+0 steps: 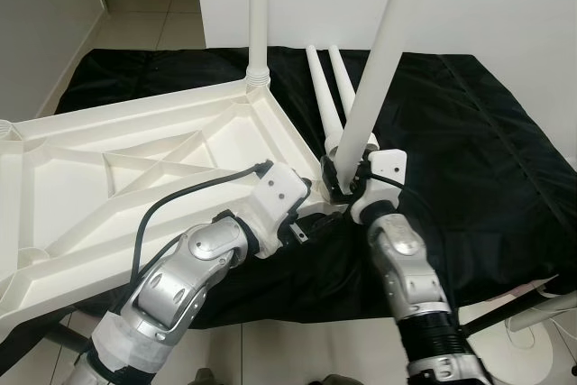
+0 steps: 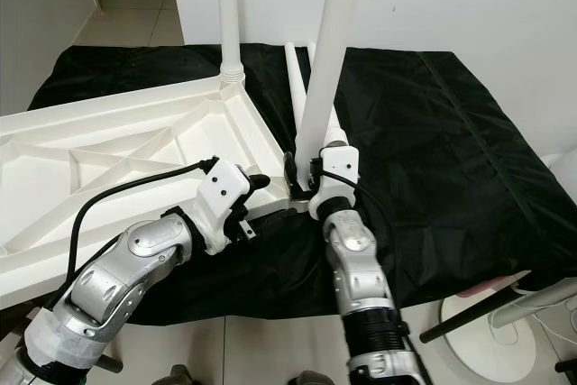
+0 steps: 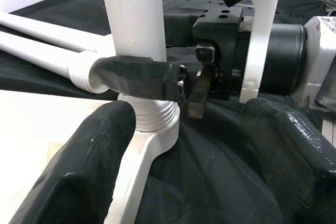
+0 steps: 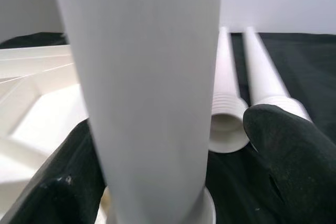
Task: Building children table
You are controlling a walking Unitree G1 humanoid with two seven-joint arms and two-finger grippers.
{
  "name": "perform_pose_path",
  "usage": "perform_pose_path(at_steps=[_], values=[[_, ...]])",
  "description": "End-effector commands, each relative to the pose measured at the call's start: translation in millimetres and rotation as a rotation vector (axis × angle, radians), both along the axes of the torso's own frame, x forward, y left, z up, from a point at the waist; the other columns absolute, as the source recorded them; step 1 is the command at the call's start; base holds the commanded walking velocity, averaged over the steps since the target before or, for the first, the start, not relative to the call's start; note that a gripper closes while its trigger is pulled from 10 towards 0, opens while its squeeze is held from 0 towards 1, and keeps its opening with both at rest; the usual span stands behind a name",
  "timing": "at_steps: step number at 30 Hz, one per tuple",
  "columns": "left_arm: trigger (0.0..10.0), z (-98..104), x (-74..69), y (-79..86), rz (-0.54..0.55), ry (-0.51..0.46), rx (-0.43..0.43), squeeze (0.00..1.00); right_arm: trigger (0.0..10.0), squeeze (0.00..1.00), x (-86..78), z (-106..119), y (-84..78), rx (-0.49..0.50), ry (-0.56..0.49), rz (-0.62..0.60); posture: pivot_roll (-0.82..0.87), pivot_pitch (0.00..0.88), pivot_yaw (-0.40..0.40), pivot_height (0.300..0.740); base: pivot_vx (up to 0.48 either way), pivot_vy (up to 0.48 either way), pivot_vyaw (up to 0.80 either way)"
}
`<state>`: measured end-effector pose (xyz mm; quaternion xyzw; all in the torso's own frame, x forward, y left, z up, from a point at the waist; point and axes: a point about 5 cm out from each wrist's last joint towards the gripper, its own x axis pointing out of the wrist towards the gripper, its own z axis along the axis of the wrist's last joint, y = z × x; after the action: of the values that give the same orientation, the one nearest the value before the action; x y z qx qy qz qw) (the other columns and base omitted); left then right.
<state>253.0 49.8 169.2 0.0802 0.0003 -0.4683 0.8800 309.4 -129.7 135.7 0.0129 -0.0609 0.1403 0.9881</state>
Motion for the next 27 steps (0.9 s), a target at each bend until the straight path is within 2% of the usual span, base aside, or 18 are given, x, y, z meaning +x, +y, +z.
perform_pose_path(at_steps=[1,2,3,4,5,7,10,11,13,16,18,19,20,21,27], values=[[10.0,-1.2,-3.4,-4.1,-0.096,0.004,0.022,0.0,10.0,0.96,-1.8,-5.9,-4.7,0.009,0.019,0.071,-0.08,0.0,0.001,0.74,0.0,0.0,0.0],[10.0,-1.2,-3.4,-4.1,-0.096,0.004,0.022,0.0,10.0,0.96,-1.8,-5.9,-4.7,0.009,0.019,0.071,-0.08,0.0,0.001,0.74,0.0,0.0,0.0],[10.0,-1.2,-3.5,-5.2,-0.102,0.004,0.023,0.0,10.0,0.0,-1.5,-5.1,-6.2,-0.009,0.015,0.14,-0.08,0.0,0.001,0.74,0.0,0.0,0.0],[10.0,-1.3,-3.9,-6.3,-0.11,0.007,0.021,0.0,10.0,0.0,-1.0,-3.8,-7.4,-0.03,0.01,0.208,-0.08,0.0,0.004,0.74,0.0,0.0,0.0],[10.0,-1.3,-3.9,-6.3,-0.11,0.007,0.021,0.0,10.0,0.0,-1.0,-3.8,-7.4,-0.03,0.01,0.208,-0.08,0.0,0.004,0.74,0.0,0.0,0.0],[10.0,-1.4,-4.6,-7.7,-0.118,0.008,0.021,0.0,10.0,0.0,2.3,-2.4,-10.2,-0.087,-0.003,0.285,-0.08,0.0,0.005,0.74,0.0,0.0,0.0],[10.0,-1.4,-4.6,-7.7,-0.118,0.008,0.021,0.0,10.0,0.0,2.3,-2.4,-10.2,-0.087,-0.003,0.285,-0.08,0.0,0.005,0.74,0.0,0.0,0.0],[10.0,-1.0,-4.4,-8.0,-0.12,0.007,0.021,0.0,10.0,0.0,6.2,-3.0,-10.1,-0.113,0.001,0.326,-0.08,0.0,0.005,0.74,0.0,0.0,0.0],[10.0,-1.0,-4.4,-8.0,-0.12,0.007,0.021,0.0,10.0,0.0,6.2,-3.0,-10.1,-0.113,0.001,0.326,-0.08,0.0,0.005,0.74,0.0,0.0,0.0],[10.0,0.9,-2.3,-8.1,-0.119,-0.004,0.022,0.0,10.0,0.0,18.1,-5.9,-6.4,-0.179,0.03,0.418,-0.07,0.0,0.002,0.74,0.0,0.0,0.0],[10.0,0.9,-2.3,-8.1,-0.119,-0.004,0.022,0.0,10.0,0.0,18.1,-5.9,-6.4,-0.179,0.03,0.418,-0.07,0.0,0.002,0.74,0.0,0.0,0.0],[10.0,1.7,-1.1,-8.3,-0.117,-0.01,0.022,0.0,8.7,0.0,23.7,-8.6,-6.1,-0.21,0.049,0.443,-0.06,0.0,0.0,0.74,0.0,0.0,0.0],[10.0,1.7,-1.1,-8.3,-0.117,-0.01,0.022,0.0,8.7,0.0,23.7,-8.6,-6.1,-0.21,0.049,0.443,-0.06,0.0,0.0,0.74,0.0,0.0,0.0],[10.0,2.5,-0.3,-8.6,-0.112,-0.016,0.021,0.0,0.0,0.0,28.2,-10.8,-7.1,-0.244,0.063,0.453,-0.06,0.0,-0.002,0.74,0.0,0.0,0.0],[10.0,3.8,-0.3,-9.2,-0.107,-0.023,0.018,0.0,0.0,0.0,33.8,-12.4,-12.4,-0.271,0.089,0.475,-0.05,0.0,-0.008,0.74,0.0,0.0,0.0]])
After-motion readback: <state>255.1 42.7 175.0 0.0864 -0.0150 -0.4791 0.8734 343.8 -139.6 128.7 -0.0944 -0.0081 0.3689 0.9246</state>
